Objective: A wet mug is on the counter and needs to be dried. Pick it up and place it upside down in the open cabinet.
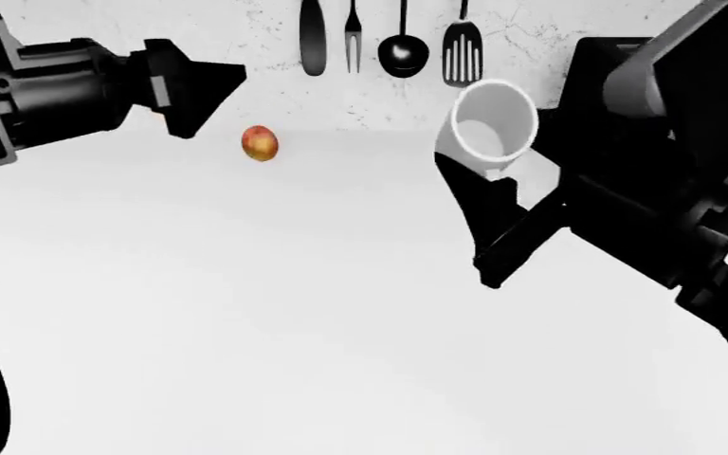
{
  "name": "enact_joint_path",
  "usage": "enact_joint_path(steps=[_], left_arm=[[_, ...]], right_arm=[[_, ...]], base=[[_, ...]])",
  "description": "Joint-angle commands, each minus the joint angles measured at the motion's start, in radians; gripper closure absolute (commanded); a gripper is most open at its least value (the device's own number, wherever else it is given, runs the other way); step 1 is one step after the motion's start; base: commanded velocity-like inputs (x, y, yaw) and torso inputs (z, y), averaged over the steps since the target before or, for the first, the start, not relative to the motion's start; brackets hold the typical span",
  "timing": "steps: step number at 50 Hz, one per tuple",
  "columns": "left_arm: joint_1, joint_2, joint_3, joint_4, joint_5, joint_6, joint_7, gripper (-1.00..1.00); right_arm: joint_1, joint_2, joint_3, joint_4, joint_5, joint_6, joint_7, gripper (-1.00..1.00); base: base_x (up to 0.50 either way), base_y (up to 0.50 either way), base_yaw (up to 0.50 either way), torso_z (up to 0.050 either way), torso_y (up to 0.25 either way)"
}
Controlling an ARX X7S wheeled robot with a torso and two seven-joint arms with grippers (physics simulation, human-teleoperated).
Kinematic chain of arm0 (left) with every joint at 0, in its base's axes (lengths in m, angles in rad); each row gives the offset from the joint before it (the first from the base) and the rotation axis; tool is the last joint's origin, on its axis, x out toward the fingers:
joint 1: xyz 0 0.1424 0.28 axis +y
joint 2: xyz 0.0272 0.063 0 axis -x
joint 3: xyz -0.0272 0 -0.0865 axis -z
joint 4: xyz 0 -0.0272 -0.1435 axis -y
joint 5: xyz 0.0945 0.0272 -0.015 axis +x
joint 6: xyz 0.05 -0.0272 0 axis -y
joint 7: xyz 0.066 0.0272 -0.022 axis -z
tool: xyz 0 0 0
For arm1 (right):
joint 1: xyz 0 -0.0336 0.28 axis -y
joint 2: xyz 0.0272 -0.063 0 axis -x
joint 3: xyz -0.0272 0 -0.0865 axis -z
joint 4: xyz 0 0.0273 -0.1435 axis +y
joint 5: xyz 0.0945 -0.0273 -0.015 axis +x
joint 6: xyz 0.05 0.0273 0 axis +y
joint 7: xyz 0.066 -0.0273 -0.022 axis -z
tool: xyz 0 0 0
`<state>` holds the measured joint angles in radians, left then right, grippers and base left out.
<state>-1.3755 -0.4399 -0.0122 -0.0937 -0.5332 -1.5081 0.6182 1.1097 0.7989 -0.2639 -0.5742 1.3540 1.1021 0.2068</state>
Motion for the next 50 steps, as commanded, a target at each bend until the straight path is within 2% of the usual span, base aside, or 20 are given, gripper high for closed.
enact_joint_path(steps=[1, 14, 30, 34, 38, 45, 50], left_arm=[[-0.004, -0.039, 0.011, 0.015, -0.127, -0.051, -0.037, -1.0], [-0.026, -0.045, 0.044, -0.039, -0.155, -0.036, -0.066, -1.0], [-0.013, -0.054, 0.086, -0.055, -0.176, -0.006, -0.074, -1.0], [0.002, -0.058, 0.088, -0.022, -0.199, -0.016, -0.075, -1.0], [0.026, -0.069, 0.057, 0.053, -0.255, -0.052, -0.088, -1.0], [0.064, -0.142, 0.023, 0.146, -0.637, -0.057, -0.274, -1.0], [0.068, -0.162, 0.054, 0.155, -0.711, -0.039, -0.292, -1.0]], right_arm=[[0.073, 0.1, -0.328, -0.204, -0.536, -0.035, -0.211, 1.0], [0.257, 0.191, -0.89, -0.313, -1.224, -0.141, -0.304, 1.0], [0.427, 0.217, -1.441, -0.26, -2.091, -0.252, -0.384, 1.0], [0.435, 0.214, -1.508, -0.233, -2.266, -0.273, -0.401, 1.0], [0.435, 0.213, -1.536, -0.212, -2.359, -0.282, -0.406, 1.0], [0.446, 0.212, -1.544, -0.198, -2.433, -0.296, -0.396, 1.0], [0.451, 0.212, -1.54, -0.198, -2.453, -0.301, -0.388, 1.0]], base=[[0.0, 0.0, 0.0, 0.0, 0.0], [0.0, 0.0, 0.0, 0.0, 0.0], [0.0, 0.0, 0.0, 0.0, 0.001], [0.0, 0.0, 0.0, 0.0, 0.0], [0.0, 0.0, 0.0, 0.0, 0.0], [0.0, 0.0, 0.0, 0.0, 0.0], [0.0, 0.0, 0.0, 0.0, 0.0]])
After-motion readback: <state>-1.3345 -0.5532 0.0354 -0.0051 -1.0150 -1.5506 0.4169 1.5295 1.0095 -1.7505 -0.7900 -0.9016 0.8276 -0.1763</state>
